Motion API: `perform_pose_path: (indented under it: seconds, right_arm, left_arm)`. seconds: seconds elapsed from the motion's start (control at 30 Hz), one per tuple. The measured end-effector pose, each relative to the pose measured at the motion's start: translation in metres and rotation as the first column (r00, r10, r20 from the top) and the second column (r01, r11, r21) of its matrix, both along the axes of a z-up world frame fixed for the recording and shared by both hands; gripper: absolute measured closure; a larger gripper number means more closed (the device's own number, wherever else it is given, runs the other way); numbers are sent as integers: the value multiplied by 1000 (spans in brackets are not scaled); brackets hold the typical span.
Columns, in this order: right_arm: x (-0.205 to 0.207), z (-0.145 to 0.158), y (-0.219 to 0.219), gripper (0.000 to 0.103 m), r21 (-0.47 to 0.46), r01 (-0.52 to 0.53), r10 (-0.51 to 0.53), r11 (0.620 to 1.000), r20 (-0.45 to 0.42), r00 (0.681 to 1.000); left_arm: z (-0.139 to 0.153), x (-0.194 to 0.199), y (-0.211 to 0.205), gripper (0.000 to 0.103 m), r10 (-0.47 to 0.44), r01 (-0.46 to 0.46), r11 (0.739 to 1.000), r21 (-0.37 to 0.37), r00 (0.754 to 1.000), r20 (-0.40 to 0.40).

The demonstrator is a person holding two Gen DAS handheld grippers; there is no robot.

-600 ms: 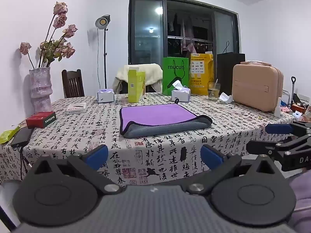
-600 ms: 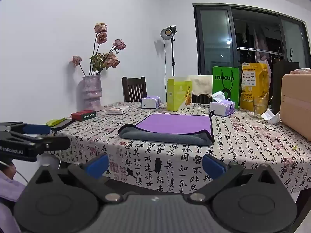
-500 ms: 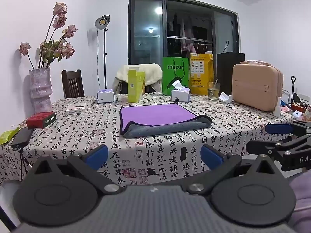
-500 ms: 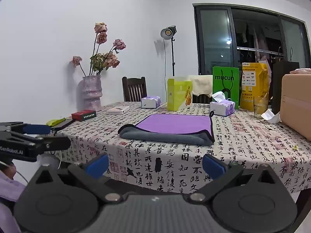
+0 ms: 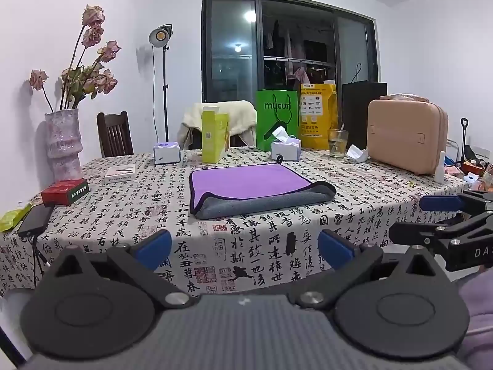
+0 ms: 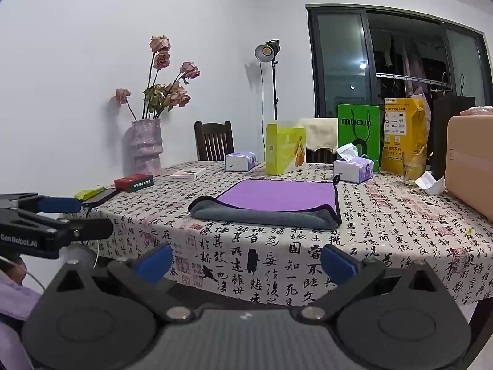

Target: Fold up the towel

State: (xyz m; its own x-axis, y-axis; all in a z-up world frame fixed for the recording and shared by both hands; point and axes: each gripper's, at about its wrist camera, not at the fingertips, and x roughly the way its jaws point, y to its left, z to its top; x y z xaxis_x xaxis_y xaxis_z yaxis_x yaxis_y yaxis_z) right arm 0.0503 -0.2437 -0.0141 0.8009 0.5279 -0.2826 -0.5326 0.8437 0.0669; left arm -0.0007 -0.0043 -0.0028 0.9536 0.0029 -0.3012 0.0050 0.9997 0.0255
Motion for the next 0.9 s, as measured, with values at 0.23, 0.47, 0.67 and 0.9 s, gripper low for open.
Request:
perform_pose_path:
  seconds: [0.23,0.47,0.67,0.9]
  right_arm:
    - [2,-1,1,0,1,-1,1,1000,-1,1000]
    - [1,-1,2,0,2,-1,1,1000,-2,1000]
    - [2,0,0,0,3,2,-2,1000,-6,1000]
    - [3,0,-1,0,5,2,-2,1000,-7,1000]
  left_arm:
    - [0,0,-1,0,0,0,1000,4,1000,0]
    - [0,0,-1,0,0,0,1000,6,1000,-2]
    - [0,1,0,0,-2,2,1000,7,1000,-2]
    - [0,1,0,0,-2,2,1000,8,1000,-2]
